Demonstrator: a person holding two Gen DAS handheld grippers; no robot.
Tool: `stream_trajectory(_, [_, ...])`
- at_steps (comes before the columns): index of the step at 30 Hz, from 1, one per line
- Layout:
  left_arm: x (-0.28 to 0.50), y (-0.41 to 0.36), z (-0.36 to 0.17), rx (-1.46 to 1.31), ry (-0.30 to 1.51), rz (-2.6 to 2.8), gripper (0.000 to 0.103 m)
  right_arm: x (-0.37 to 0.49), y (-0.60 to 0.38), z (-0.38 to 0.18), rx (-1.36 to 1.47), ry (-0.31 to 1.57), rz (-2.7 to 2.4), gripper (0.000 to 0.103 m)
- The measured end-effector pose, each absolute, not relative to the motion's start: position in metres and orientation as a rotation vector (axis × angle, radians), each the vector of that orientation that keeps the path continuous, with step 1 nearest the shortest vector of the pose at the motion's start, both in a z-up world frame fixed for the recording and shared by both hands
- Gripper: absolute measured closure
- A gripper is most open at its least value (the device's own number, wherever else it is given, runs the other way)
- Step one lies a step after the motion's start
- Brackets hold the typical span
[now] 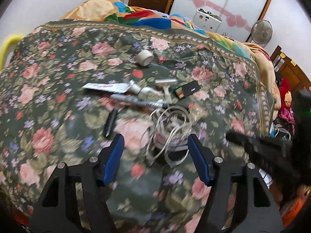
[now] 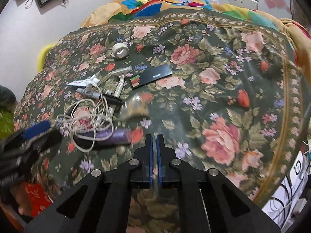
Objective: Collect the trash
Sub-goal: 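Move the left tool toward the white earphone cable on the quilt, then close the left gripper on the white earphone cable and lift it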
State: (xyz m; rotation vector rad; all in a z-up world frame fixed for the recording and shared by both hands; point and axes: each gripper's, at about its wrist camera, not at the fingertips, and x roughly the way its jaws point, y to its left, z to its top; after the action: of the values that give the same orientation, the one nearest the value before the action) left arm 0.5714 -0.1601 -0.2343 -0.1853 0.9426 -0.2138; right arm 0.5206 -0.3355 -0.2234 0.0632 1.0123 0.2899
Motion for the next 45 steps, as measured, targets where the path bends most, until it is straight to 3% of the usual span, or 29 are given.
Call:
stream_trajectory(1, [0.576, -0.162, -0.236, -0.200, 0.945, -0.220, 0.040, 0.519, -0.336, -0.222, 0.062, 1.012, 0.299, 0.099])
stream_trajectory(3, [0.587, -0.165, -0.241, -0.218, 0.972, -0.241, 0.063, 0.515, -0.336, -0.219, 0.058, 1.000, 0.307, 0.098])
stream_trajectory(4, [0.591, -0.167, -0.243, -0.216, 0.990, -0.255, 0.085, 0.516, -0.336, -0.218, 0.050, 1.004, 0.310, 0.097])
stream_trajectory(8, [0.583, -0.166, -0.235, -0.203, 0.971, -0.276, 0.097, 0.517, -0.336, -0.215, 0.062, 1.011, 0.324, 0.064])
stream_trajectory(11, [0.563, -0.152, -0.214, -0.210, 0.905, -0.281, 0.098, 0.512, -0.337, -0.211, 0.074, 0.989, 0.320, 0.061])
stream_trajectory(18, [0.527, -0.101, -0.190, -0.249, 0.860, -0.211, 0.098, 0.509, -0.328, -0.211, 0.102, 1.006, 0.348, 0.061])
stream_trajectory(27, [0.506, -0.052, -0.236, -0.182, 0.979, -0.041, 0.095, 0.490, -0.277, -0.210, 0.062, 1.025, 0.498, 0.061])
stream_trajectory(31, [0.495, -0.038, -0.249, -0.221, 1.026, -0.040, 0.062, 0.482, -0.236, -0.215, 0.011, 1.036, 0.580, 0.061])
stream_trajectory(39, [0.474, -0.024, -0.244, -0.201, 0.996, -0.040, 0.058, 0.501, -0.186, -0.239, -0.049, 1.058, 0.581, 0.061])
stream_trajectory(42, [0.470, -0.027, -0.244, -0.181, 1.004, -0.064, 0.053, 0.509, -0.177, -0.239, -0.073, 1.038, 0.562, 0.061])
stream_trajectory(44, [0.470, -0.029, -0.246, -0.189, 1.017, -0.065, 0.039, 0.512, -0.169, -0.242, -0.104, 1.036, 0.557, 0.061])
stream_trajectory(45, [0.470, -0.029, -0.246, -0.197, 1.020, -0.063, 0.037, 0.512, -0.167, -0.243, -0.113, 1.035, 0.553, 0.061])
